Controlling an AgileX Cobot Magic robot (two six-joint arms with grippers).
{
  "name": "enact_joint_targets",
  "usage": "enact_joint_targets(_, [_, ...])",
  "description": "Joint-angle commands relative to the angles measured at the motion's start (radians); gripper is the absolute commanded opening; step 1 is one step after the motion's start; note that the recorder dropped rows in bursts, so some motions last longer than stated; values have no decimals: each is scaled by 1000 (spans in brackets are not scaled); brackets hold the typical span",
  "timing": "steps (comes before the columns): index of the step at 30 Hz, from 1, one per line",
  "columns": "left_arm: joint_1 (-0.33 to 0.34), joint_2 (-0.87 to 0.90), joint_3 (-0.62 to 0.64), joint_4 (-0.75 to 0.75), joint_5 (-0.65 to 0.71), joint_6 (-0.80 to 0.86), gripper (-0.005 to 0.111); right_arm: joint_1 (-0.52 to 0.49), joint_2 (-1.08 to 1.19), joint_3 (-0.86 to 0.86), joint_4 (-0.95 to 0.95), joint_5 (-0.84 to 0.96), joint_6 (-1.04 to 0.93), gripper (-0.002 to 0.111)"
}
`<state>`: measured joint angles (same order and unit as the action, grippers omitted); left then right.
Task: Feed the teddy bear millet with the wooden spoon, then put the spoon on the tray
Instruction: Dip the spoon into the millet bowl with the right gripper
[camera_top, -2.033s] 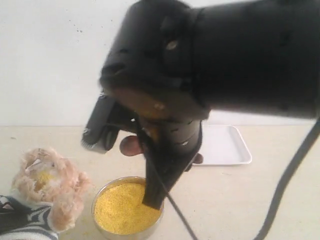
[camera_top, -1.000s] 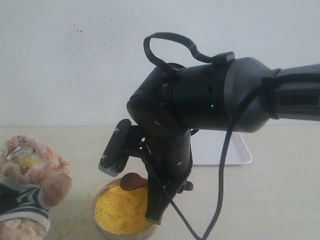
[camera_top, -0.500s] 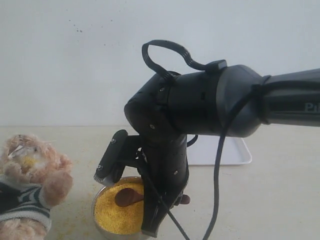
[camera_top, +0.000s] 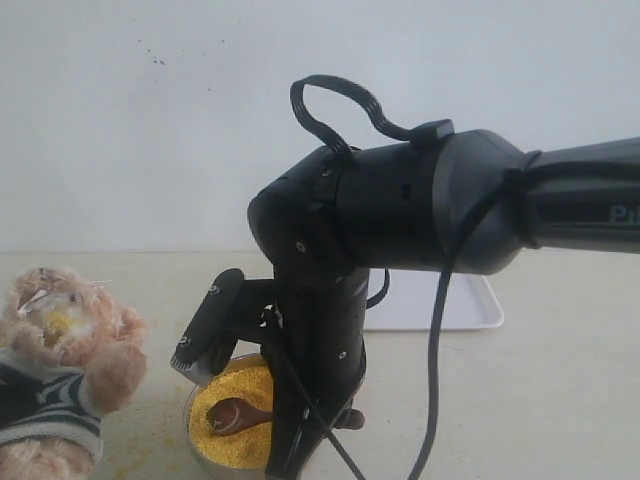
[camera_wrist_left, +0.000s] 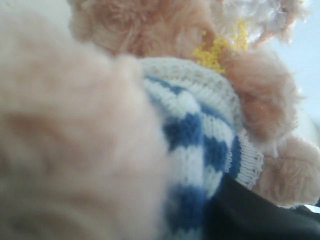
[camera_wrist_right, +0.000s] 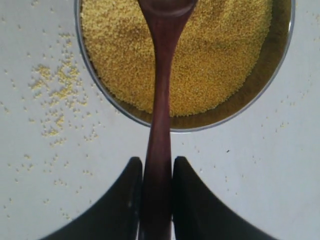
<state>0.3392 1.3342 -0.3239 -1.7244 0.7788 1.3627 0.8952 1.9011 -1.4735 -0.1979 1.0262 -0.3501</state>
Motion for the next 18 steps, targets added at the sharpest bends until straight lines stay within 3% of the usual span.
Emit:
enact_joint_targets(1, [0,-1,2,-20,25,12,4,-6,-4,-5,5,-29,15,0])
enact_joint_targets(18, [0,-1,2,-20,25,19,4,-30,-4,-5,13,-32,27,0])
